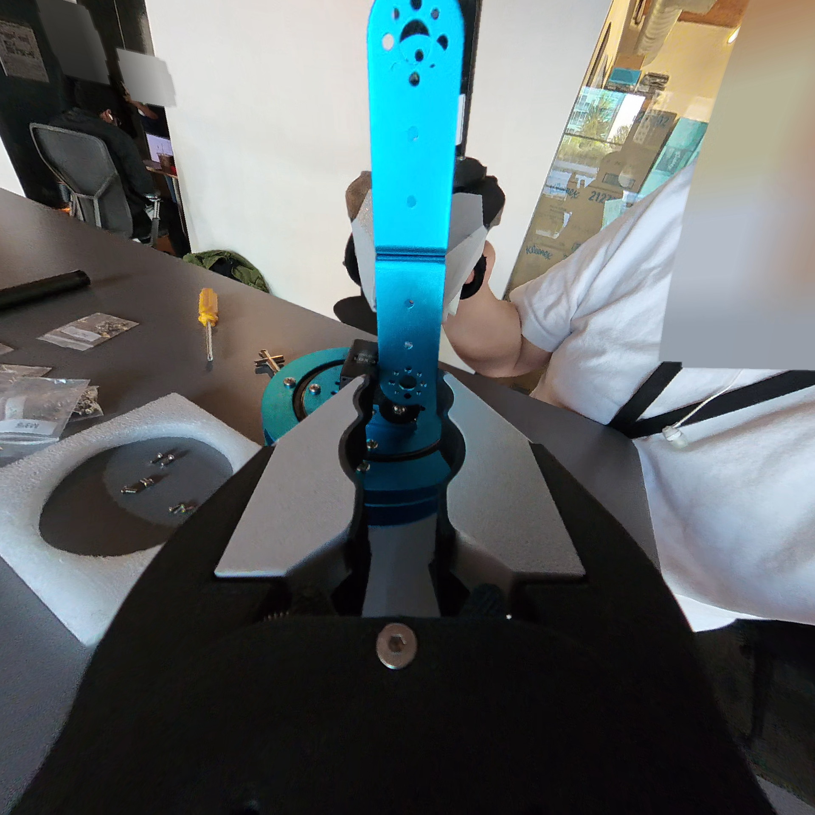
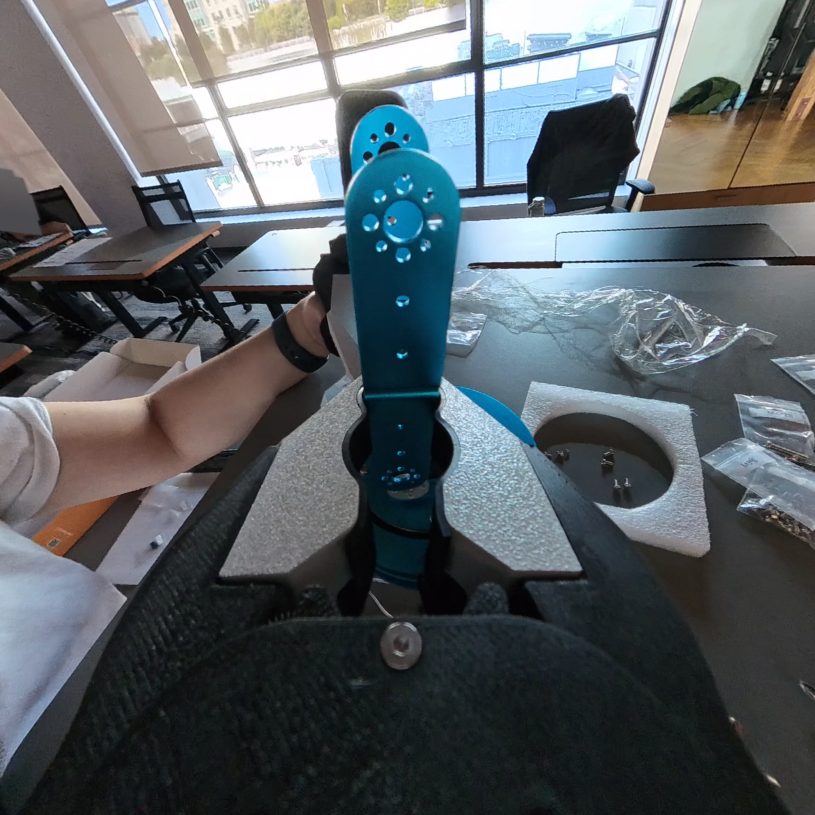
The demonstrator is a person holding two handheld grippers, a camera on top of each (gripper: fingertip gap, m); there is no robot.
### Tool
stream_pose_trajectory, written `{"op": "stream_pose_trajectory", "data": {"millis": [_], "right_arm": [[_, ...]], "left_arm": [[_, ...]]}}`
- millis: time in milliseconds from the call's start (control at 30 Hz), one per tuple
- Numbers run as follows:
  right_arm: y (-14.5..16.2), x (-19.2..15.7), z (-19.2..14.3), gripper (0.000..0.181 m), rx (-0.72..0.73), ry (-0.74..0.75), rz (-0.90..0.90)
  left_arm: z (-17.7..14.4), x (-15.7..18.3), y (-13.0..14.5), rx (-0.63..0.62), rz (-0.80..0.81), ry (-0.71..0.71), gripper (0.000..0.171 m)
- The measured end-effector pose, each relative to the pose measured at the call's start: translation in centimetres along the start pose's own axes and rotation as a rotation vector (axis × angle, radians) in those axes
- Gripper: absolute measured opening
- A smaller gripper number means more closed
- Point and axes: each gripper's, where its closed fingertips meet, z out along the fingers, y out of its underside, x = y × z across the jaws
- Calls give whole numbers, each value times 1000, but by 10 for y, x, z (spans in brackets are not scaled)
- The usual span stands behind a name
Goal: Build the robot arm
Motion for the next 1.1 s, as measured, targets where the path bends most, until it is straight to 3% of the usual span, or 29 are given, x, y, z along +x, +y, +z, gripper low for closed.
{"op": "stream_pose_trajectory", "data": {"millis": [267, 400, 567, 733, 967, 1100], "right_arm": [[-2, -3, 1, 22, 24, -96, -12], [-2, -2, 1, 22, 22, -151, -14], [-1, -4, 1, 22, 9, -231, -6], [-3, -5, 1, 21, 25, -260, -17], [-6, -2, 6, 21, 64, -283, -29], [-8, -5, 7, 21, 101, -265, -86]], "left_arm": [[1, -1, -4, 34, -5, -66, 33], [4, 2, -8, 55, -6, -104, 24], [3, -1, -7, 82, -62, -172, 26], [-2, -9, -9, 64, -76, -381, 39], [-15, -13, -14, 142, -86, -774, 39], [-17, -12, -13, 223, -101, -865, 38]]}}
